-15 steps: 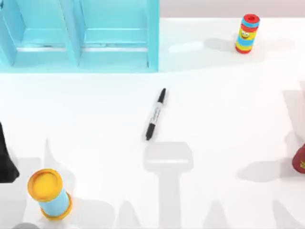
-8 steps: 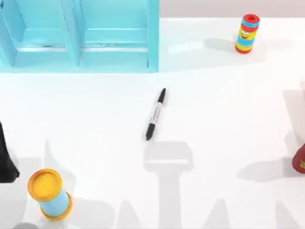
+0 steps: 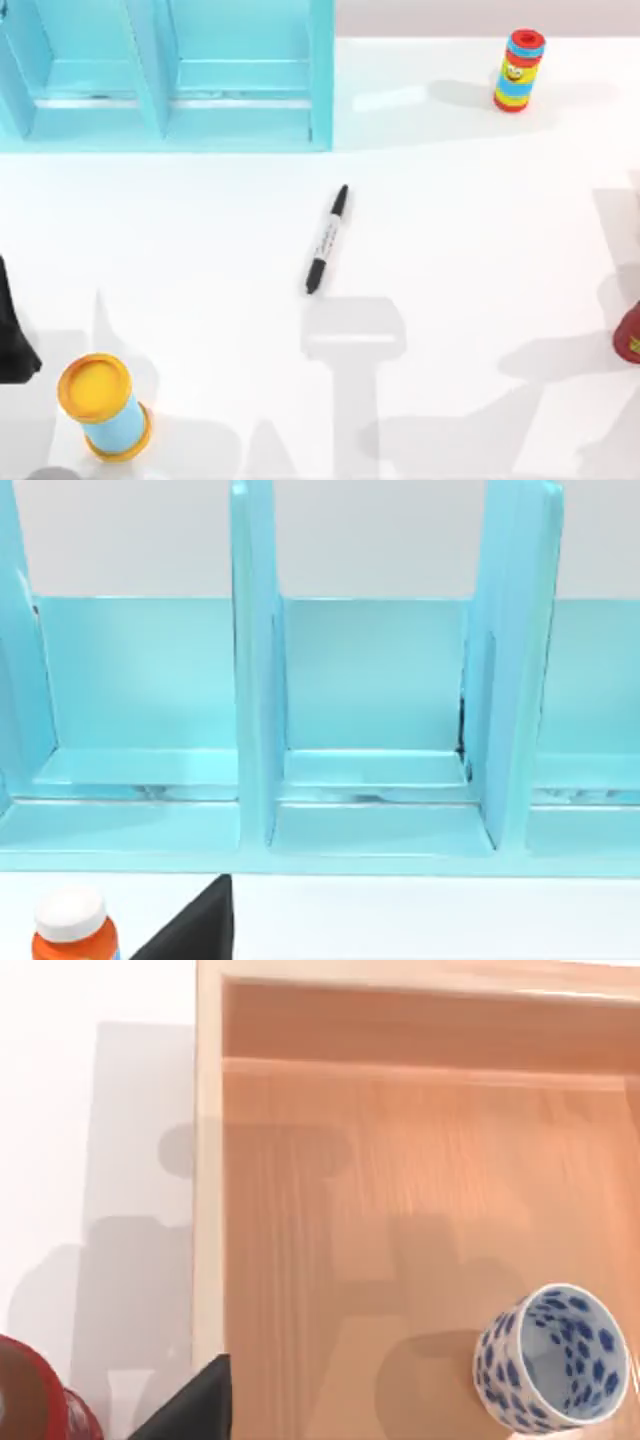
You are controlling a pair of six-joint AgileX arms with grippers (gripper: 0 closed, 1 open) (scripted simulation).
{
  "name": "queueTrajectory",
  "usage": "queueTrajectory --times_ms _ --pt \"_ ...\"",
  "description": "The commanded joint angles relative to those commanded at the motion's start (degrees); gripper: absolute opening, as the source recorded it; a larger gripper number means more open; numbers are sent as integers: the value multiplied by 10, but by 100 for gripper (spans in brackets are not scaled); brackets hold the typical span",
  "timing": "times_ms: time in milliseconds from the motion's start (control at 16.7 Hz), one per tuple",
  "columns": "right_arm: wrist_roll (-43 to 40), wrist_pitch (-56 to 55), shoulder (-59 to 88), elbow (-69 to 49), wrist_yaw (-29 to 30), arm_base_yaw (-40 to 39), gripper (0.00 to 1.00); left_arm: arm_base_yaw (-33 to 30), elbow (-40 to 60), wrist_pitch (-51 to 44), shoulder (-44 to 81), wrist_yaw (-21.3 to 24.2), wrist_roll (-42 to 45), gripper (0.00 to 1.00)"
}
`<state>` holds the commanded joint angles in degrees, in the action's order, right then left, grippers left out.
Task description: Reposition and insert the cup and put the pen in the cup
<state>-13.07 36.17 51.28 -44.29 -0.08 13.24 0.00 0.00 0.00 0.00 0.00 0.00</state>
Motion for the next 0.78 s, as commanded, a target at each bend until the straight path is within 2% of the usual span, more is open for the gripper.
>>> queueTrajectory --times_ms 420,780 --pt "-91 257 363 -306 2 96 100 0 0 0 0 0 0 100" --pt "-139 383 545 -473 2 144 100 0 0 0 0 0 0 100"
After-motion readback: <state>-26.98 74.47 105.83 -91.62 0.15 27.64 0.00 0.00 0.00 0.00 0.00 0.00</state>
